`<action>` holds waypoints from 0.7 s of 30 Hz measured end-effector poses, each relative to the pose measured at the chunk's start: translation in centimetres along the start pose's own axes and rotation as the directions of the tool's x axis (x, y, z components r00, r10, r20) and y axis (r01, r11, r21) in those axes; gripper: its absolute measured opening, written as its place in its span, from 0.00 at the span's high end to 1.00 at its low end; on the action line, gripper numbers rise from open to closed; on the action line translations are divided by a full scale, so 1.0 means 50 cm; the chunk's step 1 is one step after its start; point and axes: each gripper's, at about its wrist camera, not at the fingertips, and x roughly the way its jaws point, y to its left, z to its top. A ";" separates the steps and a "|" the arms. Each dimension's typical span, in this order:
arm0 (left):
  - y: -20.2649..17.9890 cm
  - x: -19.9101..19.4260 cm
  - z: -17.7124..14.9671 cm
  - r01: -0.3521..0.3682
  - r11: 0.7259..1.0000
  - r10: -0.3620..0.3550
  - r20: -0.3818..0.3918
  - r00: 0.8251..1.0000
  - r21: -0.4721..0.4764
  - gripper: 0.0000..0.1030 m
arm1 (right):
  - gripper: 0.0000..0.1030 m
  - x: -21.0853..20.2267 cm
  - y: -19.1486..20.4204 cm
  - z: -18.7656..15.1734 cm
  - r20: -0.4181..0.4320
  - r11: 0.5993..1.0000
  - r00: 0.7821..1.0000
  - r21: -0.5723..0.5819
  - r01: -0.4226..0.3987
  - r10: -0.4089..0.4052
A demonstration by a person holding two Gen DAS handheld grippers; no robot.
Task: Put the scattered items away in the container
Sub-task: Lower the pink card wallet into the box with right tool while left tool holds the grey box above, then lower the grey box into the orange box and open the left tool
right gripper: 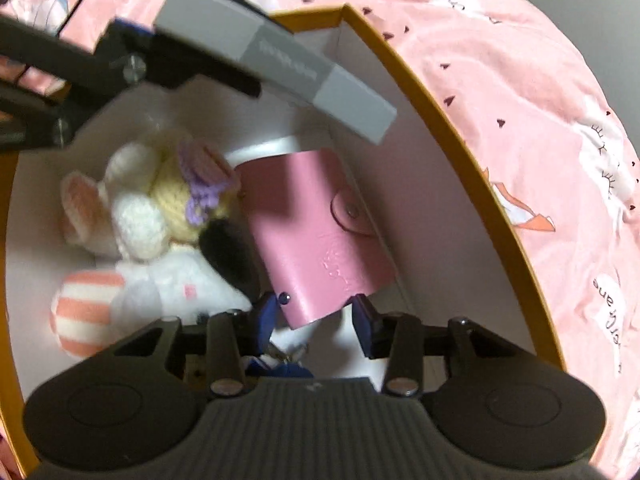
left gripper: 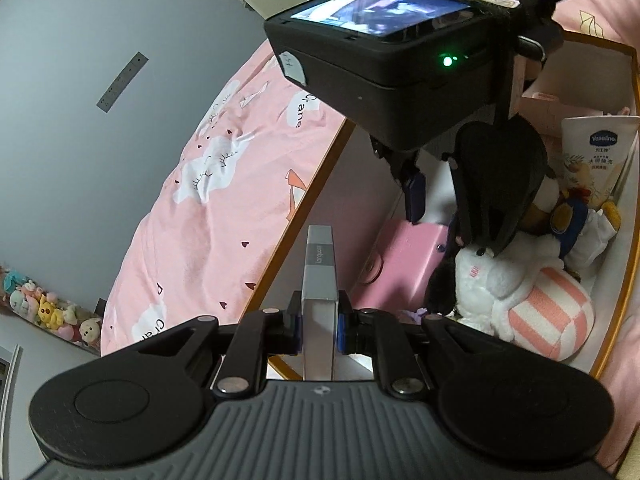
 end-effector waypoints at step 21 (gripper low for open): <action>-0.065 0.074 0.028 -0.026 0.981 0.037 -0.055 0.998 0.191 0.83 | 0.48 -0.088 -0.034 -0.061 0.054 0.987 0.998 0.162 0.011 -0.020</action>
